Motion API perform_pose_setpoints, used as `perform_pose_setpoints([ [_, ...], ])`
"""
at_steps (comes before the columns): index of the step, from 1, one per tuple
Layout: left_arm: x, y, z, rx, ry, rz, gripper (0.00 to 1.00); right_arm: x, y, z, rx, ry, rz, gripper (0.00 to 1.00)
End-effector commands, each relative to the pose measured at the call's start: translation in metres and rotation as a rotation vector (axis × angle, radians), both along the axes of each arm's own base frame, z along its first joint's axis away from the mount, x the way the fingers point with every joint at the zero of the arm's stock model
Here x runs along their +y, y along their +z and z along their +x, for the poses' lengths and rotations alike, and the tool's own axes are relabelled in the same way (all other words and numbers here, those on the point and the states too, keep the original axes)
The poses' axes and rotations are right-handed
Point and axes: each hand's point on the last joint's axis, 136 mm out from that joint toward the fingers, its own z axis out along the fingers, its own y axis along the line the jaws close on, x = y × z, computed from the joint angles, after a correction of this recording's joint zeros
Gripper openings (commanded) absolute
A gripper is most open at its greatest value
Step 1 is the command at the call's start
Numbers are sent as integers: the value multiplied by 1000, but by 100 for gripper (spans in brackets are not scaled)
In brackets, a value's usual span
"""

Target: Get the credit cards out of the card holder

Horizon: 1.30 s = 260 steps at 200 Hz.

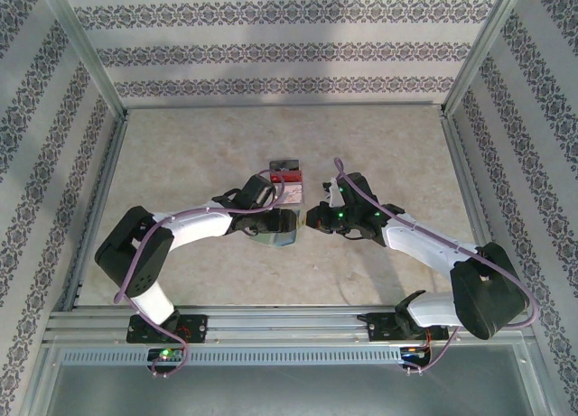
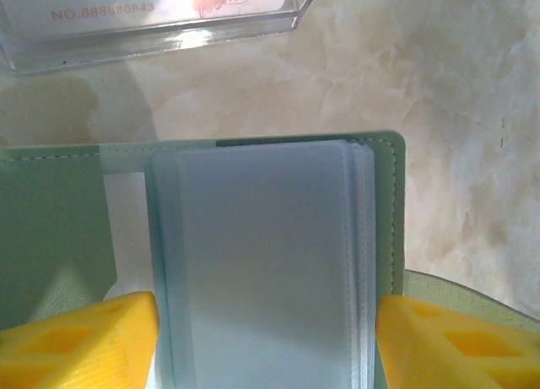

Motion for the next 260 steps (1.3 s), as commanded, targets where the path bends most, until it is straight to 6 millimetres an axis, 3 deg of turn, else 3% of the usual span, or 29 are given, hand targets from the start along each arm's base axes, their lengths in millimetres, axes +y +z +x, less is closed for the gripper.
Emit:
perform_pose_setpoints([
  [1, -10, 0, -2, -7, -20, -13, 69, 0, 7, 6, -31, 2, 15, 0],
  [73, -2, -18, -6, 7, -24, 79, 68, -1, 6, 6, -30, -3, 7, 0],
  [99, 5, -13, -4, -16, -12, 109, 65, -5, 6, 5, -34, -10, -6, 0],
  [145, 35, -10, -3, -54, 3, 272, 65, -9, 11, 6, -43, -19, -5, 0],
  [193, 47, 9, 0, -111, 32, 293, 67, -11, 8, 6, -38, -22, -9, 0],
  [260, 71, 3, -1, -98, 61, 357, 67, -13, 10, 7, -41, -26, -10, 0],
])
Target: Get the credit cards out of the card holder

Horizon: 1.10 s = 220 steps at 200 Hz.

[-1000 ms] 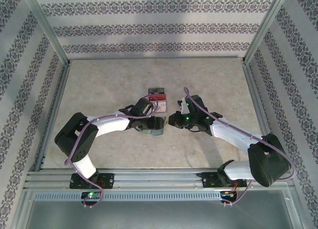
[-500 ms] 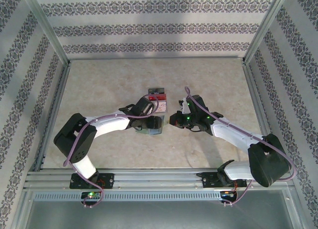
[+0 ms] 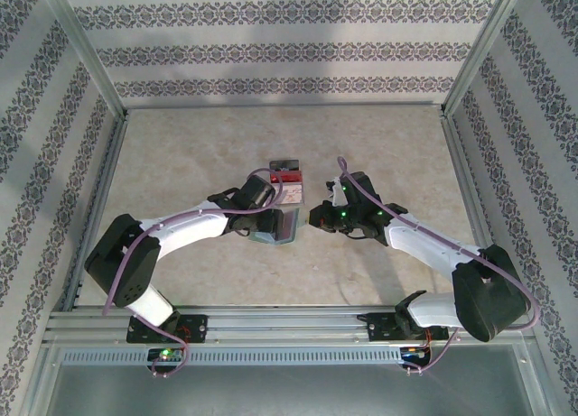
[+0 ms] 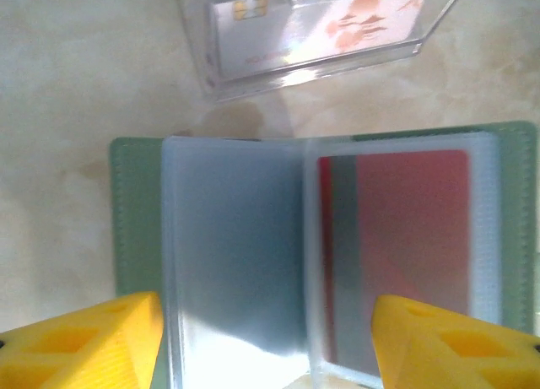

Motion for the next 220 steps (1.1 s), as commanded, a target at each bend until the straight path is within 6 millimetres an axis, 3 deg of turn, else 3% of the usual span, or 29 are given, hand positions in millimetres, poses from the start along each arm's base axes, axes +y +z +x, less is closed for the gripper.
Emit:
perform_pose_setpoints([
  [1, 21, -3, -6, 10, 14, 67, 67, -3, 9, 3, -34, -4, 3, 0],
  [54, 31, 8, -5, -12, 38, 50, 67, -3, 11, 4, -37, -2, 7, 0],
  [99, -26, 31, -4, -2, -81, -235, 66, -2, 13, 4, -39, 1, 15, 0],
  [130, -48, 23, -3, 42, -120, -271, 63, 0, 16, 5, -46, 5, 25, 0],
  [167, -50, 8, -3, 72, -113, -252, 63, 1, 17, 5, -46, 5, 31, 0],
  [220, -53, 4, -3, 79, -111, -263, 66, 2, 15, 6, -41, 7, 33, 0],
])
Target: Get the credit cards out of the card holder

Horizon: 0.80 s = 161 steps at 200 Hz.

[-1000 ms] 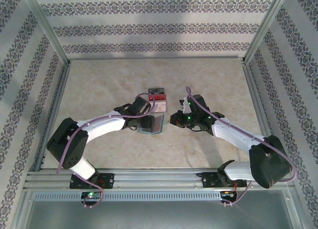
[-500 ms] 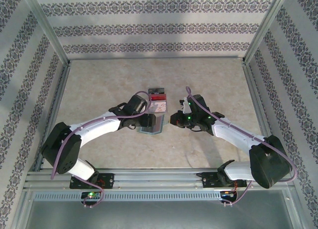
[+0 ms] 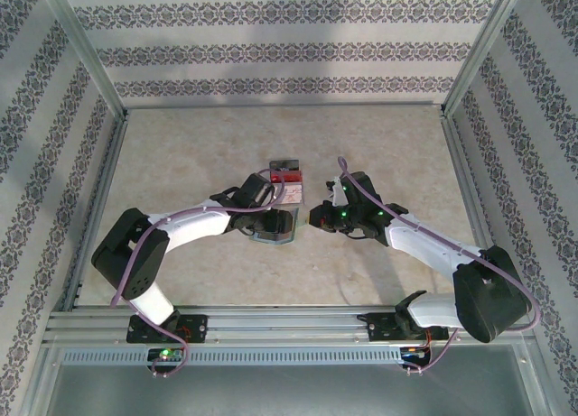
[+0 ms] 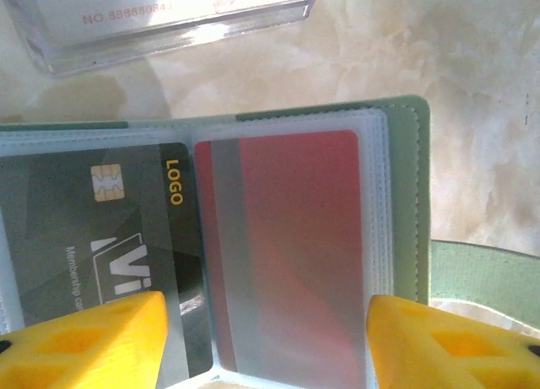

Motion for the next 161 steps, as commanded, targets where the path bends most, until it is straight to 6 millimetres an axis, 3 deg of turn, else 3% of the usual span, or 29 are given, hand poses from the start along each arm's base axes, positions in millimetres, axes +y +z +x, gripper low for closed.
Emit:
perform_pose_setpoints([
  [1, -13, 7, 5, -18, -9, -37, 66, 2, 14, 6, -39, 3, 30, 0],
  [91, -12, -4, 8, -10, -10, -3, 67, 3, 12, 7, -31, 5, 30, 0],
  [161, -15, 6, 9, -36, -12, -40, 74, 3, 10, 7, -30, 4, 23, 0],
])
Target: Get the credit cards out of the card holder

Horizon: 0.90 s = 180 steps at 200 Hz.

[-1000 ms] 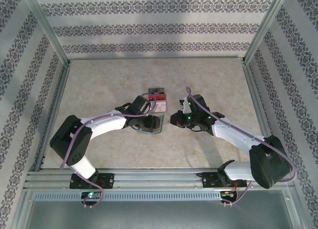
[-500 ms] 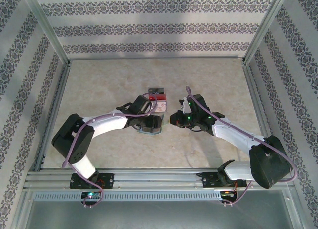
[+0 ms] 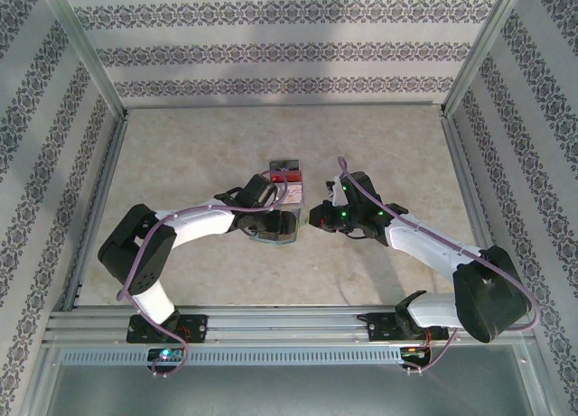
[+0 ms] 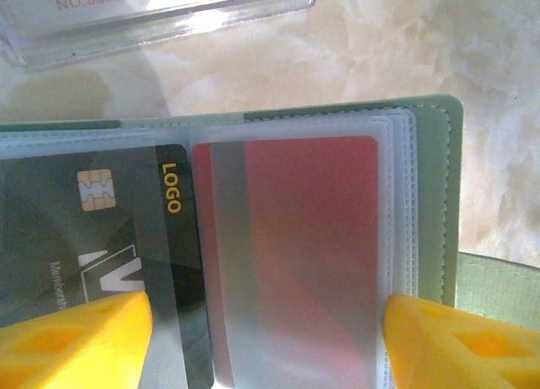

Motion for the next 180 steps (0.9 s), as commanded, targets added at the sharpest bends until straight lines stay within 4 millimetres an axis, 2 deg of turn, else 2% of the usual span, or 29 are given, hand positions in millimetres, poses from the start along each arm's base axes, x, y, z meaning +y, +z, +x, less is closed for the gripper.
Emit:
perform_pose_setpoints([
  [1, -10, 16, 8, -56, -5, -46, 74, 2, 9, 7, -27, 3, 21, 0],
  [52, -10, 18, 8, -68, 1, -55, 74, 1, 3, 6, -16, -1, 7, 0],
  [127, -5, -1, 6, -33, -3, -2, 73, 1, 6, 7, -21, 2, 14, 0],
  [180, -11, -6, 4, -25, -25, -3, 79, 2, 7, 7, -22, 2, 17, 0],
])
